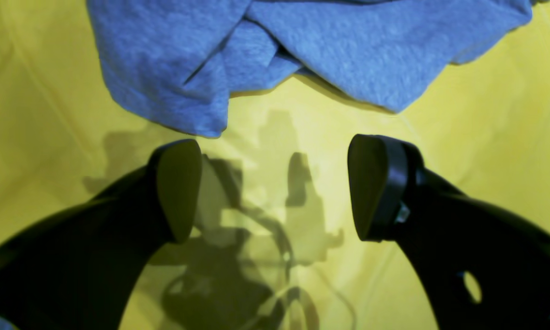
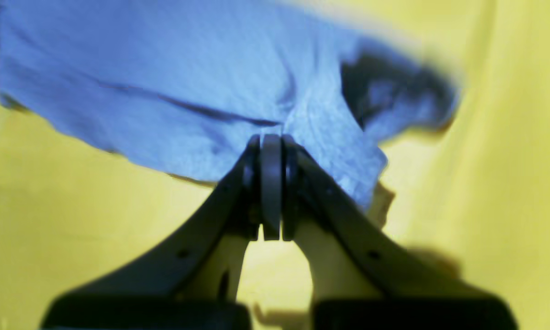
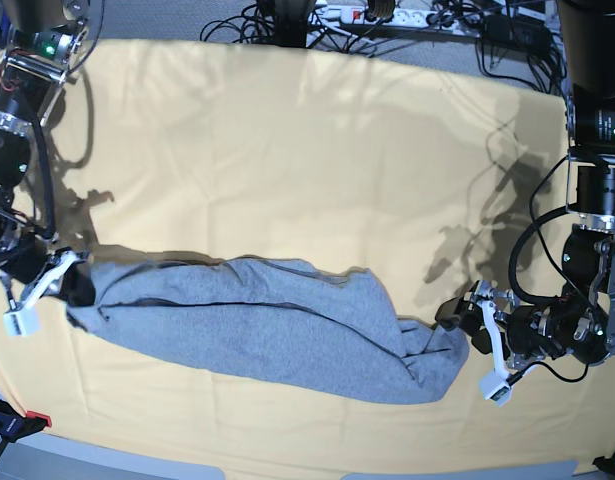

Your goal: Layout the t-shirt on the table in an organized manner, then fold the t-shirt properly

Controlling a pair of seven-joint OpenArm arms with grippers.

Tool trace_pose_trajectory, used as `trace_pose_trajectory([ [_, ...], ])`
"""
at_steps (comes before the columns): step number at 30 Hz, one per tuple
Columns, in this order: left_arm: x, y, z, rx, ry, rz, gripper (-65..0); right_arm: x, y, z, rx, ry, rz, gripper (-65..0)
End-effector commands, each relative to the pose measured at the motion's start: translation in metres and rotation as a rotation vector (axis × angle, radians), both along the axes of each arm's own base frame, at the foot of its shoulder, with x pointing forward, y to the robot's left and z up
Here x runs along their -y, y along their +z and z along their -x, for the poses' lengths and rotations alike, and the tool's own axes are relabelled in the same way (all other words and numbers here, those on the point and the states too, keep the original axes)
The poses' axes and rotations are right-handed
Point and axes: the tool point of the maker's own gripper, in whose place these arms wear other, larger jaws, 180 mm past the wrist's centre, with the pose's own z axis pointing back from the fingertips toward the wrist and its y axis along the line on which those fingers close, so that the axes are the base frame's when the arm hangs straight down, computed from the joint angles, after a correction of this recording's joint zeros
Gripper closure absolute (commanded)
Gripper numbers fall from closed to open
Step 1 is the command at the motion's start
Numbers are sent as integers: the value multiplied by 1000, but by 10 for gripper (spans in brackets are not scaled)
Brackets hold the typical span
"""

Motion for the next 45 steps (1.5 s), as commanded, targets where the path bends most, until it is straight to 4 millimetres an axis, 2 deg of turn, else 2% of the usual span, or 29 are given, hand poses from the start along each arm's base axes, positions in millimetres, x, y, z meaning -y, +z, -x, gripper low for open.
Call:
trace_pose_trajectory([
  [1, 1, 25, -10, 64, -6, 31, -494, 8, 29, -5, 77, 7, 45, 0],
  [6, 8, 28, -7, 70, -42, 64, -494, 27, 61, 11, 151, -1, 163, 0],
  [10, 19, 28, 3, 45, -107, 103, -494, 38, 67, 31, 167, -27, 179, 0],
  [17, 42, 12, 42, -50, -269, 219, -494, 37, 42, 75, 86, -10, 131, 0],
  [22, 47, -13, 63, -137, -255, 271, -494, 37, 28, 86, 39, -9, 129, 0],
  [25, 44, -25, 61, -180, -142, 295, -494, 36, 27, 86, 39, -9, 128, 0],
  [28, 26, -49, 45, -137, -1, 187, -494, 37, 27, 86, 38, -10, 129, 0],
  [30, 26, -60, 41, -117, 53, 172, -494, 36, 27, 86, 39, -10, 129, 0],
  [33, 51, -66, 47, -130, 22, 238, -494, 36, 27, 86, 39, -9, 128, 0],
  [37, 94, -64, 51, -129, -54, 335, -494, 39, 26, 86, 35, -16, 140, 0],
  [45, 144, -73, 30, -23, -24, 289, -494, 42, 24, 86, 25, -27, 160, 0],
])
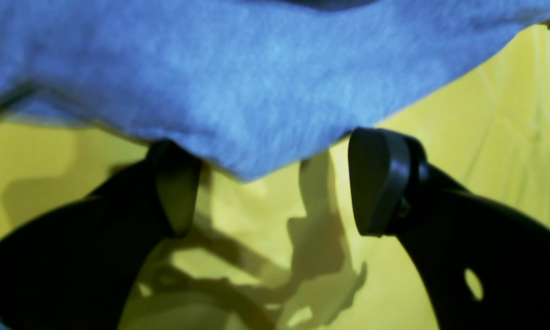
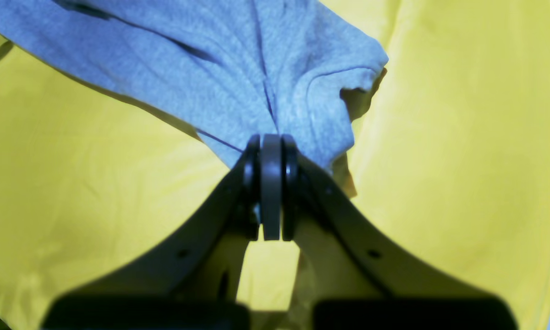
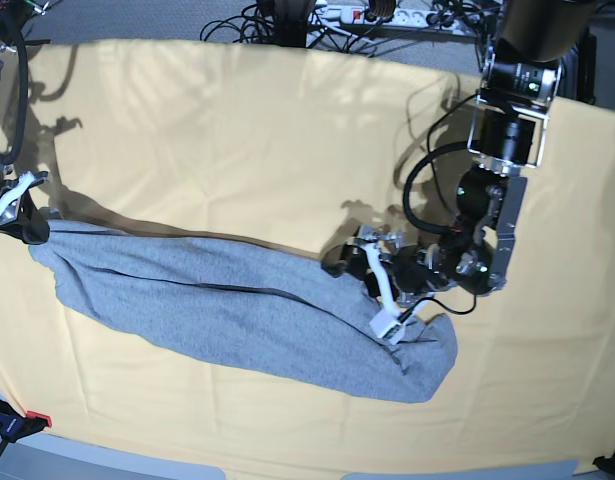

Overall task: Layout the t-shirt on the table in an organized manner, then fold the t-shirt properly
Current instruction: 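Regrasp the shirt with the left gripper and pull it outward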

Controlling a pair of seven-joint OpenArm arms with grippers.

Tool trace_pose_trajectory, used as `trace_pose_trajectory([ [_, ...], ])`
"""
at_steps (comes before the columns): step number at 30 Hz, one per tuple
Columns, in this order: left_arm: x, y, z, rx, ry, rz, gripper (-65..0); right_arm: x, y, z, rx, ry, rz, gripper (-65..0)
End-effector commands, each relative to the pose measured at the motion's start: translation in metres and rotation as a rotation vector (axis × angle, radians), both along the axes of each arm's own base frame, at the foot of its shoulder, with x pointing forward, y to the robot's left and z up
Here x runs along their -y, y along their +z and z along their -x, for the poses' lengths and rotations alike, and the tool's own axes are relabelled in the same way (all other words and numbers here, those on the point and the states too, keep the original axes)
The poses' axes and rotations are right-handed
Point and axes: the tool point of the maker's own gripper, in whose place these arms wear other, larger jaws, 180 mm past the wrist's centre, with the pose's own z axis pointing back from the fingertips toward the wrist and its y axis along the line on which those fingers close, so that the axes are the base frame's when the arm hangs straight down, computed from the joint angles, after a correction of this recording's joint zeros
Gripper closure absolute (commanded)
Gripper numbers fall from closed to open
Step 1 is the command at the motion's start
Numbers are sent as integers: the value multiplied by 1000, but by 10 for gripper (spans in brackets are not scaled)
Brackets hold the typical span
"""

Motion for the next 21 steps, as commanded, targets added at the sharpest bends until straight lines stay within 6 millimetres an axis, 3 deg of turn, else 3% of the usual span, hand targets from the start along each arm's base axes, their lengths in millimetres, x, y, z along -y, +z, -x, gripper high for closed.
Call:
trace_pose_trajectory([
  [1, 9, 17, -11, 54, -7, 16, -494, 3, 18, -6, 58, 9, 18, 0],
  [5, 21, 18, -20, 121, -3, -21, -474, 3, 18, -6, 58, 9, 18, 0],
  [6, 21, 17, -21, 128, -2, -27, -415, 3, 18, -6, 58, 9, 18, 0],
  [7, 20, 17, -21, 130, -2, -37, -307, 3, 18, -6, 58, 9, 18, 0],
  [9, 19, 15, -21, 125, -5, -51, -25, 3, 19, -6, 59, 9, 18, 0],
  [10, 17, 15, -21, 122, -6, -57, 0, 3, 19, -7, 63, 9, 17, 0],
  [14, 9, 29, -21, 68, -48, -78, 0, 1, 21, -7, 77, 29, 25, 0],
  [17, 7, 59, -17, 61, -151, -67, 0, 1, 21, -7, 76, 31, 28, 0],
  [21, -10, 101, -12, 129, -279, -54, 0, 1, 21, -7, 77, 31, 28, 0],
])
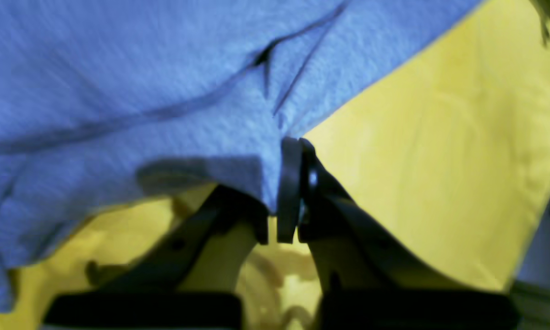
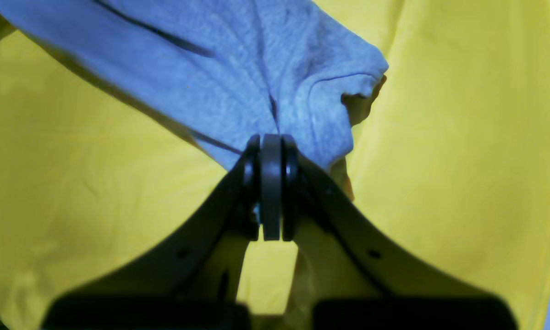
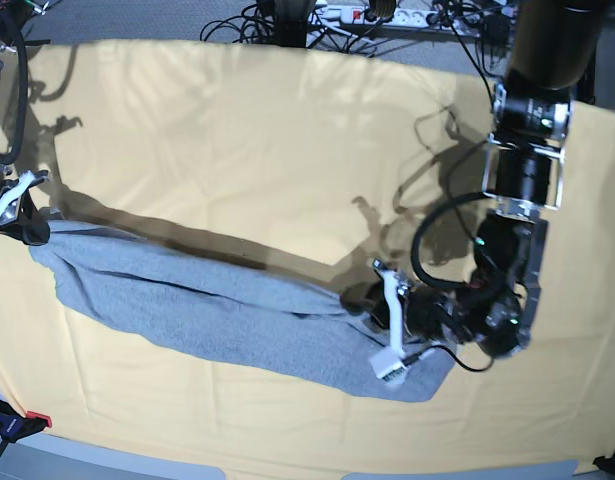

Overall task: Layout the t-shirt on the table in an organized manner, then fold the t-shirt properly
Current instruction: 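Regrasp the shirt with the left gripper and pull it outward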

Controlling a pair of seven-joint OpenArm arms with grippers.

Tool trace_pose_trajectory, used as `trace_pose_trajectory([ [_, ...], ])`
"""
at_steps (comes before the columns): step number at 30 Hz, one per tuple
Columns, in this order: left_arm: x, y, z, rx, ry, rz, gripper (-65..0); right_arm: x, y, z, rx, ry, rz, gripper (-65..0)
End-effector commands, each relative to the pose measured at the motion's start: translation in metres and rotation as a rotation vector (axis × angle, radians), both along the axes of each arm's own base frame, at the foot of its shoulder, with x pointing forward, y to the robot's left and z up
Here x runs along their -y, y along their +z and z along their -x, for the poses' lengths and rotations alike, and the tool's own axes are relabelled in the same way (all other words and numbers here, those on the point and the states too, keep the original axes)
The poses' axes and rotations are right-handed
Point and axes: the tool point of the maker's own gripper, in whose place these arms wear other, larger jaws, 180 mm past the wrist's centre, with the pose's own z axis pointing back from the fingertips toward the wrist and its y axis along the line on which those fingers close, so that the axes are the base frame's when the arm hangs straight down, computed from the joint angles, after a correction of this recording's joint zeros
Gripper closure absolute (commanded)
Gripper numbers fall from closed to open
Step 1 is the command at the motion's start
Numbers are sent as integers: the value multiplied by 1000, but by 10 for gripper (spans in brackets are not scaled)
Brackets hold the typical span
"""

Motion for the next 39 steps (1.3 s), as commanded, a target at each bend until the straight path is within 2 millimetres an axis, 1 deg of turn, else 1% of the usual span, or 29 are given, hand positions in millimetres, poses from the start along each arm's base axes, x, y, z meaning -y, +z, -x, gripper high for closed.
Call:
trace_pose_trajectory([
  [1, -5, 28, -7, 61, -24, 30, 0, 3, 19, -7, 63, 10, 17, 0],
  [3, -11, 47, 0, 64, -82, 78, 0, 2, 23, -9, 78, 11, 14, 0],
  [5, -12, 72, 5, 80, -122, 184, 0, 2, 29, -13, 97, 12, 15, 0],
  [7, -13, 92, 13, 80, -155, 291, 0, 1, 36, -18, 122, 23, 23, 0],
  [10, -30, 88, 13, 73, -125, 256, 0, 1, 40, -21, 136, 26, 24, 0],
  [12, -41, 82, 15, 60, -105, 234, 0, 2, 36, -18, 114, 25, 29, 0],
  [14, -51, 74, 18, 31, -77, 217, 0, -2, 33, -15, 90, 42, 11, 0],
  [17, -62, 65, 22, -2, -49, 198, 0, -11, 36, -12, 80, 88, -29, 0],
  [19, -66, 64, 22, -7, -39, 190, 0, -11, 40, -10, 69, 107, -24, 0],
  [21, -75, 64, 22, -10, -21, 174, 0, -10, 46, -8, 63, 128, -3, 0],
  [25, -87, 67, 22, 0, -4, 145, 0, -11, 61, -3, 70, 165, 68, 0],
  [28, -89, 70, 23, 7, -4, 136, 0, -14, 68, -1, 78, 188, 101, 0],
  [32, -79, 81, 29, 65, -60, 118, 0, -15, 79, 0, 102, 200, 143, 0],
  [36, -67, 99, 42, 150, -136, 82, 0, -12, 103, 5, 163, 205, 148, 0],
  [39, -64, 113, 48, 221, -177, 63, 0, -6, 126, 11, 231, 197, 128, 0],
])
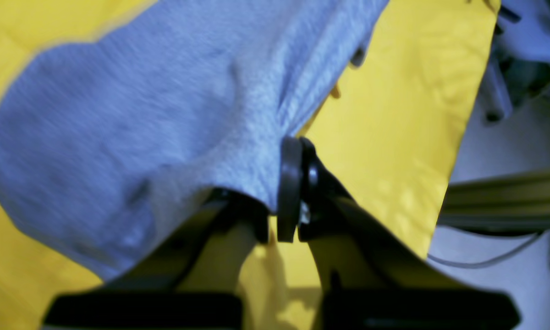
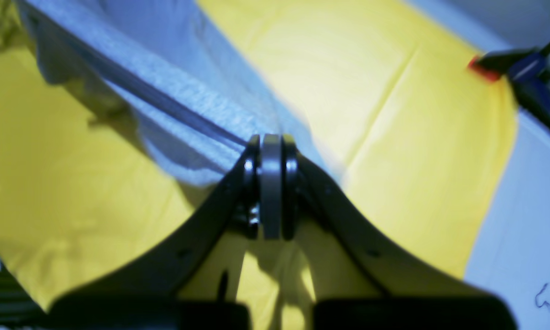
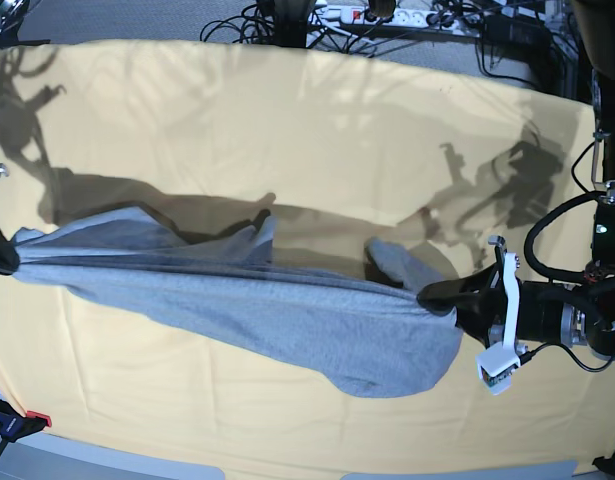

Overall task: Layout the t-shirt on the table in an organized manner, then fold the t-shirt properly
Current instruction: 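Regrasp the shirt with the left gripper and pull it outward, then move the left gripper back onto the shirt and release it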

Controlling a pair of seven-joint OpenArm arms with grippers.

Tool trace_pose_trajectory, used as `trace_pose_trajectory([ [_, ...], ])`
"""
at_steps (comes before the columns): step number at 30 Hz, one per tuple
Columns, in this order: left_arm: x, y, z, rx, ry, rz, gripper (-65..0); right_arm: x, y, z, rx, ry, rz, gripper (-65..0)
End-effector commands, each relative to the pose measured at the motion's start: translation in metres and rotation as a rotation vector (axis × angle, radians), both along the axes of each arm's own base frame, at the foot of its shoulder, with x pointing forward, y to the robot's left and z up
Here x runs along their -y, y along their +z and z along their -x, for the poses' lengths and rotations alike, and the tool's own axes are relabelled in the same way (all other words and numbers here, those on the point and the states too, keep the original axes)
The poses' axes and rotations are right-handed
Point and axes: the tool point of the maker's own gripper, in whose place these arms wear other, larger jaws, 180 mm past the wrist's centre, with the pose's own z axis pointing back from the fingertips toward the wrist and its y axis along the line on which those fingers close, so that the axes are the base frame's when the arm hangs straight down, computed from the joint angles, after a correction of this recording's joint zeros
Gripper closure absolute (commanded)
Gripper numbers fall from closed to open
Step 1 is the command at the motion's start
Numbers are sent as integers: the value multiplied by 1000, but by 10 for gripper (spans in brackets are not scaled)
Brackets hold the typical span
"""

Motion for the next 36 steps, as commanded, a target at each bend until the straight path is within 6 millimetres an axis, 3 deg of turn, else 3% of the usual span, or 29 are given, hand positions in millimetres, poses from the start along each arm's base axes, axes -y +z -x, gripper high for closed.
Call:
trace_pose_trajectory([
  [1, -4, 23, -4, 69, 6, 16, 0, 4, 21, 1, 63, 5, 19, 0],
  [4, -10, 38, -7, 118, 30, 37, 0, 13, 25, 12, 70, -16, 1, 0],
  [8, -21, 50, -13, 131, 92, 73, 0, 16, 3, 25, -14, -29, -1, 0],
  [10, -22, 46, -11, 117, 99, 76, 0, 15, -6, 30, -45, -30, -4, 0],
  [12, -21, 32, -6, 78, 97, 72, 0, 15, -12, 34, -70, -30, -3, 0],
  [16, -22, -15, 16, -75, 103, 41, 0, 15, -21, 40, -108, -30, -3, 0],
  [21, -35, -60, 47, -217, 93, -55, 0, 15, -35, 50, -168, -30, -2, 0],
  [27, -53, -53, 52, -200, 104, -133, 0, 16, -50, 63, -240, -29, 3, 0],
  [32, -42, -41, 65, -163, 67, -167, 0, 16, -60, 72, -289, -29, 3, 0],
  [36, -39, -41, 89, -136, -8, -230, 0, 16, -60, 72, -288, -28, 5, 0],
])
